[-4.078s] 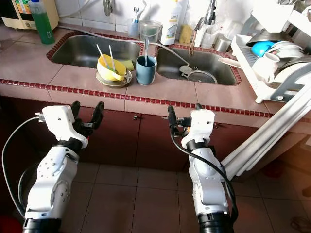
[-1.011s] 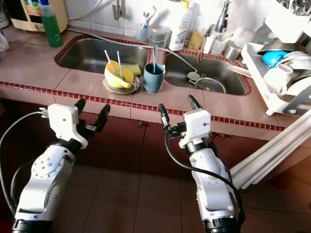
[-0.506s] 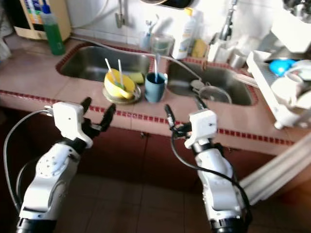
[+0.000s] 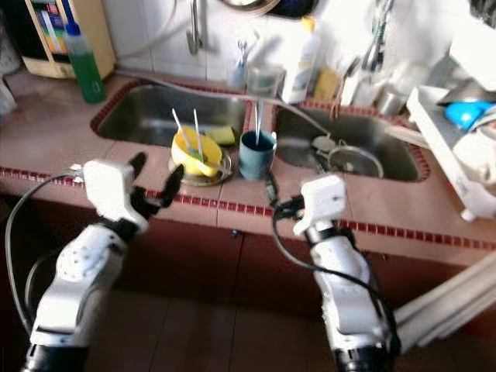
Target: Kitchen organization
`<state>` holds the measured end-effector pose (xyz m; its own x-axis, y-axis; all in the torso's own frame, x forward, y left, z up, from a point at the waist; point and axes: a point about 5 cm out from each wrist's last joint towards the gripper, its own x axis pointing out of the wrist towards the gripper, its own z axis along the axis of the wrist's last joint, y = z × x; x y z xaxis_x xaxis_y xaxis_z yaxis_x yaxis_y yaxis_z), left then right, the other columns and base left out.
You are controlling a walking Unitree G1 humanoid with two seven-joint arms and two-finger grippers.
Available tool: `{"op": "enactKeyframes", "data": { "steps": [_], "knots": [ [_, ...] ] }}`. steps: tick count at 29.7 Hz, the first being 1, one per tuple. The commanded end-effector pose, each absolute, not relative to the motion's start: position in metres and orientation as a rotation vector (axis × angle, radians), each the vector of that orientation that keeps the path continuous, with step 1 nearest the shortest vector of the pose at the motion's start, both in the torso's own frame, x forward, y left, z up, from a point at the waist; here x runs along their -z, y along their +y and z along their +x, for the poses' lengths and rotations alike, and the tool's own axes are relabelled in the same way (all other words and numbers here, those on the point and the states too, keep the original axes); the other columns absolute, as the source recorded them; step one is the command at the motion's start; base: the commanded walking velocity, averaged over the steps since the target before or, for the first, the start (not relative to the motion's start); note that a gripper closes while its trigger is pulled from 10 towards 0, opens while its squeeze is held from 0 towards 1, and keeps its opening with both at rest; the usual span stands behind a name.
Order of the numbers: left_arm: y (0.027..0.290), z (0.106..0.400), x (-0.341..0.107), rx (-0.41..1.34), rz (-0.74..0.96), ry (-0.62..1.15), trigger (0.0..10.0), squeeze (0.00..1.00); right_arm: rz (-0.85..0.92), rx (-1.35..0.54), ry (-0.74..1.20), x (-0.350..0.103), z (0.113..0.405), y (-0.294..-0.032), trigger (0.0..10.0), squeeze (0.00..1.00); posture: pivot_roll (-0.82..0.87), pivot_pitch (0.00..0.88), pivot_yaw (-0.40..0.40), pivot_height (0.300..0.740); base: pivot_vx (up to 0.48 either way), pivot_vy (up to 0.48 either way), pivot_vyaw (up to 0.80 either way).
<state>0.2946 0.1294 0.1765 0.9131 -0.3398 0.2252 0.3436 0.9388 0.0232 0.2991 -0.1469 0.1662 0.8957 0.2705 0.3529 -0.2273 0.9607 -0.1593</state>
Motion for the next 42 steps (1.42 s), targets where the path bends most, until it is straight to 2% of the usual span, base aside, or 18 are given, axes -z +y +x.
{"op": "enactKeyframes", "data": {
  "steps": [1, 12, 18, 28, 42],
  "knots": [
    [0.136, 0.296, -0.178, 0.341, -0.008, -0.227, 10.0, 0.00, -0.097, -0.257, -0.400, -0.172, 0.301, -0.142, 10.0, 0.00, -0.18, 0.049, -0.072, 0.740, 0.337, 0.000, 0.00],
    [0.133, 0.297, -0.178, 0.355, -0.004, -0.227, 10.0, 0.00, -0.090, -0.232, -0.402, -0.173, 0.304, -0.143, 10.0, 0.00, -0.18, 0.049, -0.064, 0.740, 0.337, 0.000, -0.61],
    [0.133, 0.298, -0.180, 0.357, -0.024, -0.230, 10.0, 0.00, -0.092, -0.220, -0.422, -0.178, 0.306, -0.144, 10.0, 0.00, -0.18, 0.050, -0.063, 0.740, 0.337, 0.000, 0.00],
    [0.133, 0.297, -0.188, 0.359, -0.078, -0.277, 10.0, 0.00, -0.088, -0.243, -0.430, -0.179, 0.307, -0.140, 10.0, 0.00, -0.18, 0.049, -0.070, 0.740, 0.000, 0.000, 0.00],
    [0.126, 0.292, -0.194, 0.416, -0.036, -0.295, 10.0, 0.00, -0.066, -0.278, -0.429, -0.189, 0.316, -0.137, 10.0, 0.00, -0.18, 0.055, -0.073, 0.740, 0.000, 0.000, 0.00]
  ]
}}
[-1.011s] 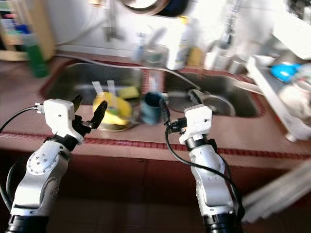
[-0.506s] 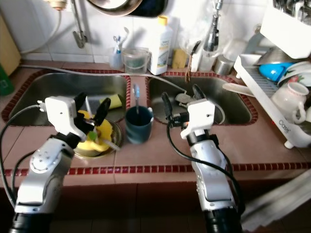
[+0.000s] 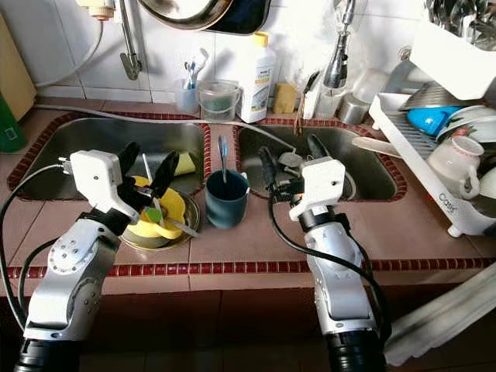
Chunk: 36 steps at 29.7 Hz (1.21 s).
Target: Kitchen organization
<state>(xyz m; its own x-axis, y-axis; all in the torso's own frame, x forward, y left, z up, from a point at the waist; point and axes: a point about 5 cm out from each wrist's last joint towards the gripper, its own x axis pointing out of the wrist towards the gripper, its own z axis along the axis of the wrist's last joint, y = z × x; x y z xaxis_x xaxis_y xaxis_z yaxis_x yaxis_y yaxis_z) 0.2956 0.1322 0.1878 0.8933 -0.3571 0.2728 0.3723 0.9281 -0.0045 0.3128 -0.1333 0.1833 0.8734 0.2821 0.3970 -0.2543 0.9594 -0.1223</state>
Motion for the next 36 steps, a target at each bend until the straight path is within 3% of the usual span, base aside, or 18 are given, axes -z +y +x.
{"op": "enactKeyframes", "data": {
  "steps": [1, 10, 26, 36],
  "knots": [
    [0.124, 0.291, -0.192, 0.425, -0.022, -0.291, 10.0, 0.00, -0.072, -0.282, -0.428, -0.190, 0.318, -0.138, 10.0, 0.00, -0.17, 0.057, -0.074, 0.740, 0.000, 0.000, 0.00],
    [0.123, 0.285, -0.186, 0.466, 0.026, -0.271, 10.0, 0.00, -0.096, -0.294, -0.424, -0.197, 0.329, -0.143, 10.0, 0.00, -0.16, 0.056, -0.078, 0.740, 0.000, 0.000, 0.00],
    [0.121, 0.282, -0.189, 0.471, 0.023, -0.277, 10.0, 0.00, 0.081, -0.250, -0.301, -0.213, 0.365, -0.138, 10.0, 0.00, -0.15, 0.067, -0.084, 0.740, 0.000, 0.000, 0.00],
    [0.120, 0.277, -0.188, 0.457, 0.012, -0.272, 10.0, 0.00, 0.053, -0.421, -0.237, -0.212, 0.370, -0.117, 10.0, 0.00, -0.13, 0.082, -0.101, 0.740, 0.000, 0.000, 0.00]
  ]
}}
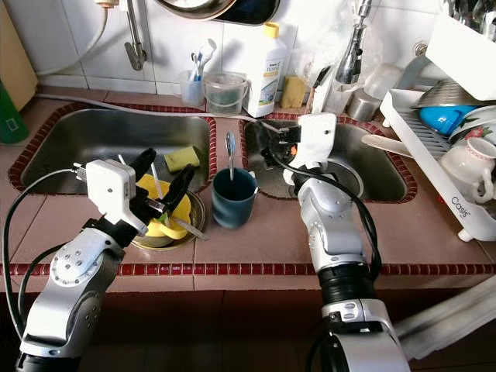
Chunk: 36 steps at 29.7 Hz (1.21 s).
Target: Kitchen organization
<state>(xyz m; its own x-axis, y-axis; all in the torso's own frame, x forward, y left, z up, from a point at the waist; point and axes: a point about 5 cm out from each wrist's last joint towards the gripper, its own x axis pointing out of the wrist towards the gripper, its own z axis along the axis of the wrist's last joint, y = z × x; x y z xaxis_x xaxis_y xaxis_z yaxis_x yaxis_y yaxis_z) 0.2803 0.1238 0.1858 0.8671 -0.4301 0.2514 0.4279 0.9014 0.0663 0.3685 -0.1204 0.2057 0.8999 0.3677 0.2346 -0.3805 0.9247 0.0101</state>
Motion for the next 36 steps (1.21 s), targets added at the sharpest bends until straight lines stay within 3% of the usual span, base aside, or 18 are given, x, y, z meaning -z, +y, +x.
{"op": "enactKeyframes", "data": {
  "steps": [1, 11, 25, 26, 28, 29, 30, 31, 36],
  "knots": [
    [0.120, 0.277, -0.188, 0.454, 0.011, -0.272, 10.0, 0.00, 0.045, -0.436, -0.230, -0.211, 0.369, -0.115, 10.0, 0.00, -0.13, 0.082, -0.101, 0.740, 0.000, 0.000, 0.00],
    [0.120, 0.275, -0.189, 0.444, 0.001, -0.273, 10.0, 0.00, 0.044, -0.577, -0.123, -0.196, 0.362, -0.102, 10.0, 0.00, -0.13, 0.078, -0.112, 0.740, 0.000, 0.000, 0.00],
    [0.117, 0.277, -0.189, 0.444, -0.006, -0.277, 10.0, 0.00, 0.064, -0.573, -0.010, -0.184, 0.363, -0.107, 9.8, 0.00, -0.14, 0.069, -0.119, 0.740, 0.000, 0.000, 0.00],
    [0.117, 0.277, -0.189, 0.443, -0.008, -0.278, 10.0, 0.00, 0.071, -0.576, -0.012, -0.184, 0.363, -0.107, 5.7, 0.00, -0.14, 0.071, -0.119, 0.740, 0.000, 0.000, 0.00],
    [0.117, 0.277, -0.189, 0.442, -0.008, -0.278, 10.0, 0.00, 0.068, -0.575, -0.016, -0.185, 0.363, -0.108, 5.5, 0.00, -0.14, 0.071, -0.119, 0.740, 0.000, 0.000, 0.00],
    [0.117, 0.277, -0.189, 0.440, -0.009, -0.278, 10.0, 0.00, 0.083, -0.573, -0.021, -0.186, 0.363, -0.109, 0.7, 0.00, -0.14, 0.073, -0.120, 0.740, 0.000, 0.000, 0.00],
    [0.117, 0.277, -0.189, 0.440, -0.009, -0.278, 10.0, 0.00, 0.083, -0.573, -0.021, -0.186, 0.363, -0.109, 0.7, 0.00, -0.14, 0.073, -0.120, 0.740, 0.000, 0.000, 0.00],
    [0.117, 0.277, -0.189, 0.439, -0.011, -0.278, 10.0, 0.00, 0.085, -0.573, -0.019, -0.186, 0.363, -0.110, 0.0, 0.00, -0.14, 0.074, -0.120, 0.740, 0.000, 0.000, 0.00],
    [0.117, 0.278, -0.189, 0.437, -0.012, -0.278, 10.0, 0.00, 0.107, -0.589, -0.023, -0.188, 0.365, -0.110, 0.0, 0.00, -0.14, 0.078, -0.121, 0.740, 0.000, 0.000, 0.00]
  ]
}}
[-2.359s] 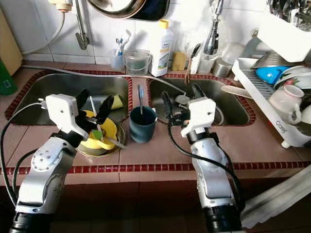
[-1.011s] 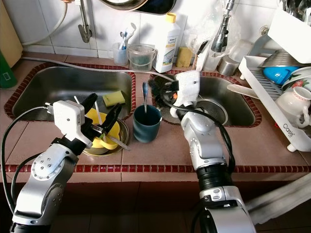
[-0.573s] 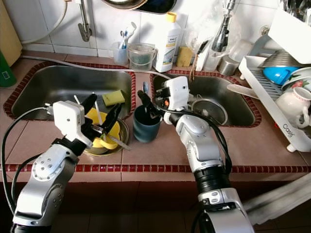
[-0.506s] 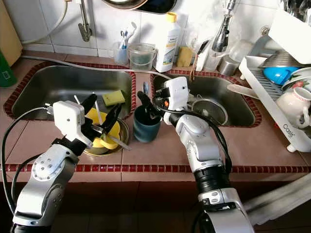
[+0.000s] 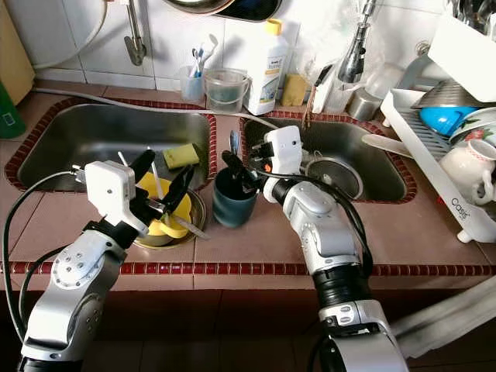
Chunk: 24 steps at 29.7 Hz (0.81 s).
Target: Kitchen organization
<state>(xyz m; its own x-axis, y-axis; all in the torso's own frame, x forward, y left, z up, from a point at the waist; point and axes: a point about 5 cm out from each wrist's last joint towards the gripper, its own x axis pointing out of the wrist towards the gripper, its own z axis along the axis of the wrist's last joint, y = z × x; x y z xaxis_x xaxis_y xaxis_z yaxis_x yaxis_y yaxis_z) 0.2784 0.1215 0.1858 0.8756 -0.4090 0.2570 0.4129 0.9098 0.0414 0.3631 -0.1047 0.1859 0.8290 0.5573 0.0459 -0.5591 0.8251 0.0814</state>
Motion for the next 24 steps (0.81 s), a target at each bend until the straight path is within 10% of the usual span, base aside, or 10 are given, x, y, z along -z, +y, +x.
{"op": "enactKeyframes", "data": {
  "steps": [1, 2, 3, 20, 21, 23, 24],
  "knots": [
    [0.117, 0.278, -0.189, 0.436, -0.013, -0.279, 10.0, 0.00, 0.119, -0.596, -0.019, -0.188, 0.365, -0.110, 1.5, 0.00, -0.14, 0.078, -0.120, 0.740, 0.000, 0.000, 0.00],
    [0.117, 0.278, -0.190, 0.435, -0.013, -0.279, 10.0, 0.00, 0.121, -0.614, -0.018, -0.188, 0.366, -0.109, 3.9, 0.00, -0.14, 0.077, -0.120, 0.740, 0.000, 0.000, 0.00],
    [0.117, 0.278, -0.190, 0.435, -0.012, -0.280, 10.0, 0.00, 0.134, -0.632, -0.024, -0.189, 0.366, -0.108, 10.0, 0.00, -0.14, 0.077, -0.119, 0.740, 0.000, 0.000, 0.00],
    [0.117, 0.279, -0.193, 0.438, -0.012, -0.294, 10.0, 0.00, 0.261, -0.640, -0.041, -0.202, 0.382, -0.110, 10.0, 0.00, -0.13, 0.068, -0.116, 0.740, 0.000, 0.000, 0.00],
    [0.117, 0.279, -0.194, 0.436, -0.012, -0.294, 10.0, 0.00, 0.287, -0.652, -0.030, -0.200, 0.382, -0.109, 6.2, 0.00, -0.13, 0.072, -0.118, 0.740, 0.000, 0.000, 0.00],
    [0.117, 0.279, -0.194, 0.435, -0.012, -0.295, 10.0, 0.00, 0.310, -0.655, -0.025, -0.199, 0.382, -0.109, 6.2, 0.00, -0.13, 0.074, -0.120, 0.740, 0.000, 0.000, 0.00],
    [0.117, 0.279, -0.194, 0.433, -0.013, -0.295, 10.0, 0.00, 0.325, -0.662, -0.021, -0.198, 0.382, -0.109, 3.1, 0.00, -0.13, 0.075, -0.121, 0.740, 0.000, 0.000, 0.00]
  ]
}}
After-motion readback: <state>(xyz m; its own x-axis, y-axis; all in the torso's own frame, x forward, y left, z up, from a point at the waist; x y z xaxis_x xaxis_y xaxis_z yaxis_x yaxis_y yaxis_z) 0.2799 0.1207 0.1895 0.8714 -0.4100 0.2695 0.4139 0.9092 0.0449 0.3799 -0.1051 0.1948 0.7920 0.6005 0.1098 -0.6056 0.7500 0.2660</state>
